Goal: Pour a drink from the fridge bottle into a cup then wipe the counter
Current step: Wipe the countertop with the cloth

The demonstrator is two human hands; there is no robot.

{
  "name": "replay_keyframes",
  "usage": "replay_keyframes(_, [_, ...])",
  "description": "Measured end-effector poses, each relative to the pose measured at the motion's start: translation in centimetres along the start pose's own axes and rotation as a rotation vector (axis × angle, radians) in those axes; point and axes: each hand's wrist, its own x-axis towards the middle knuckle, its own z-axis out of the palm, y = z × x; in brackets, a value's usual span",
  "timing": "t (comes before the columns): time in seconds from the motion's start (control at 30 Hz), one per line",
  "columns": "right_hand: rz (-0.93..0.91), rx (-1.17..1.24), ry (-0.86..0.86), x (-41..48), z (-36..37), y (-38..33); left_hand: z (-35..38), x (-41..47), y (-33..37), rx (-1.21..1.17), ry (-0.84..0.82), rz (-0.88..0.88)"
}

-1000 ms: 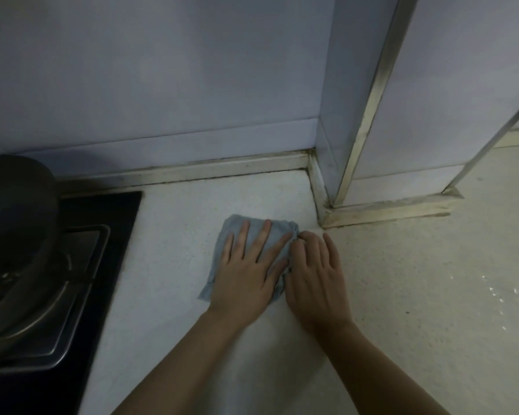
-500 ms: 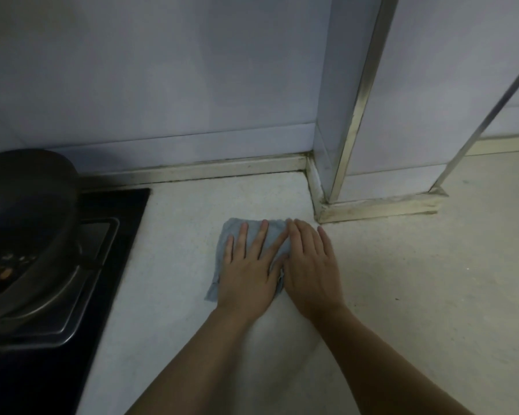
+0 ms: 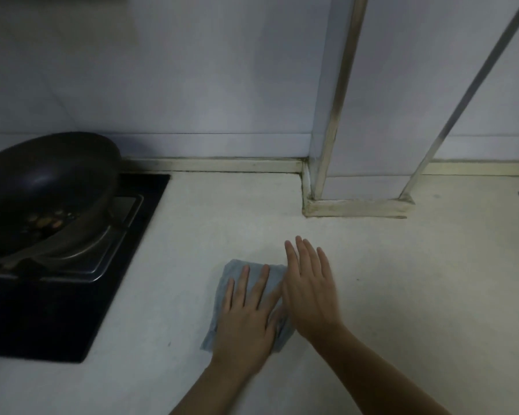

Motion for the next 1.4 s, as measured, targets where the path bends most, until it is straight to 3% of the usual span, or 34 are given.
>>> replay_keyframes(0.27, [-0.104, 0.129, 0.045, -2.1, -0.4, -4.5, 0.3, -5.5, 0.1, -0.031, 0.050, -0.032])
replay_keyframes(0.43, [-0.196, 0.121, -0.037, -3.4, -0.2, -5.9, 0.7, -6.0, 0.0, -0.015, 0.033, -0.052])
replay_keyframes(0.7, [-0.152, 0.124, -0.065, -5.3, -0.4, -5.5, 1.3, -6.2, -0.1, -0.040, 0.081, -0.033])
replay_keyframes(0.9, [-0.066, 0.216, 0.006, -6.6, 0.1, -5.0, 1.3, -6.6, -1.5, 0.007, 0.061, 0.025])
replay_keyframes(1.13, [-0.029, 0.186, 0.093, -7.6, 1.0, -4.5, 0.8, -10.0, -6.6, 0.003, 0.131, -0.043])
replay_keyframes(1.23, [-0.062, 0.124, 0.051, -7.7, 1.2, -4.2, 0.4, -11.7, -10.7, 0.004, 0.135, -0.081])
replay_keyframes(1.4, [-0.076, 0.132, 0.032, -8.1, 2.0, -4.0, -0.8, -8.4, -14.6, 0.033, 0.103, -0.118])
